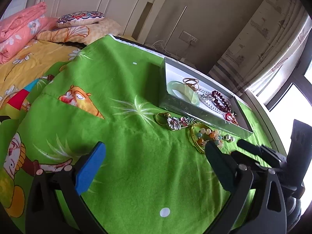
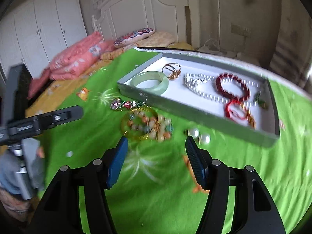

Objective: Organize jewelry
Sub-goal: 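Grasp the multicolored gemstone bead bracelet with the right gripper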

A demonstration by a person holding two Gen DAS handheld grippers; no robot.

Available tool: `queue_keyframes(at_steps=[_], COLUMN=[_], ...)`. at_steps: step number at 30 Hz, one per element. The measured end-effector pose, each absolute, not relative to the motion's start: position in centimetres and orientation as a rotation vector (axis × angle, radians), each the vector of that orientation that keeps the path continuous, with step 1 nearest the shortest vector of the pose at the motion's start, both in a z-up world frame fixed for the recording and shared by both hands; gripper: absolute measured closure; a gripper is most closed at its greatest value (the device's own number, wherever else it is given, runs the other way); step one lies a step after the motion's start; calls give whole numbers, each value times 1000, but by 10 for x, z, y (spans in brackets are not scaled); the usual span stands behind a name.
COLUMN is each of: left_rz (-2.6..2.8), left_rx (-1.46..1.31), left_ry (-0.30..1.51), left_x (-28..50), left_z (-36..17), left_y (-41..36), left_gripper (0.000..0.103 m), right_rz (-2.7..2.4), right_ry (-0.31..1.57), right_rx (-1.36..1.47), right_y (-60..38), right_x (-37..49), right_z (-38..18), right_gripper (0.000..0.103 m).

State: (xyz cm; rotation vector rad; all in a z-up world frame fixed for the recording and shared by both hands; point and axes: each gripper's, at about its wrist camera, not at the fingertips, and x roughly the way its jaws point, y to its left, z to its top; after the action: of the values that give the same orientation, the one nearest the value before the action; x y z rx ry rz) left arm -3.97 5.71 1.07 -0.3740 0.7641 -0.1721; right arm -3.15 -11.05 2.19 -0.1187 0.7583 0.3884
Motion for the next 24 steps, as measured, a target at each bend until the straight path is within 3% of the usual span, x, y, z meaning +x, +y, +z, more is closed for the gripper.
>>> queue_keyframes(at_steps=[5, 10, 14, 24], left_rz=[-161, -160, -161, -165], left_rx=[-353, -352, -353, -357], left_ry=[760, 762, 761, 761], left_x=[-40, -40, -40, -41], left_z=[12, 12, 12, 12], left_y=[53, 53, 53, 53], left_gripper=[2, 2, 2, 2], right_rz=[420, 504, 523, 550], right_ry=[734, 741, 790, 814], right_rx=[-248, -344, -409, -357], right_y=[-87, -69, -60, -68], right_x=[-16, -6, 4, 12], right_z=[23, 20, 8, 7], right_gripper=[45, 63, 68, 68])
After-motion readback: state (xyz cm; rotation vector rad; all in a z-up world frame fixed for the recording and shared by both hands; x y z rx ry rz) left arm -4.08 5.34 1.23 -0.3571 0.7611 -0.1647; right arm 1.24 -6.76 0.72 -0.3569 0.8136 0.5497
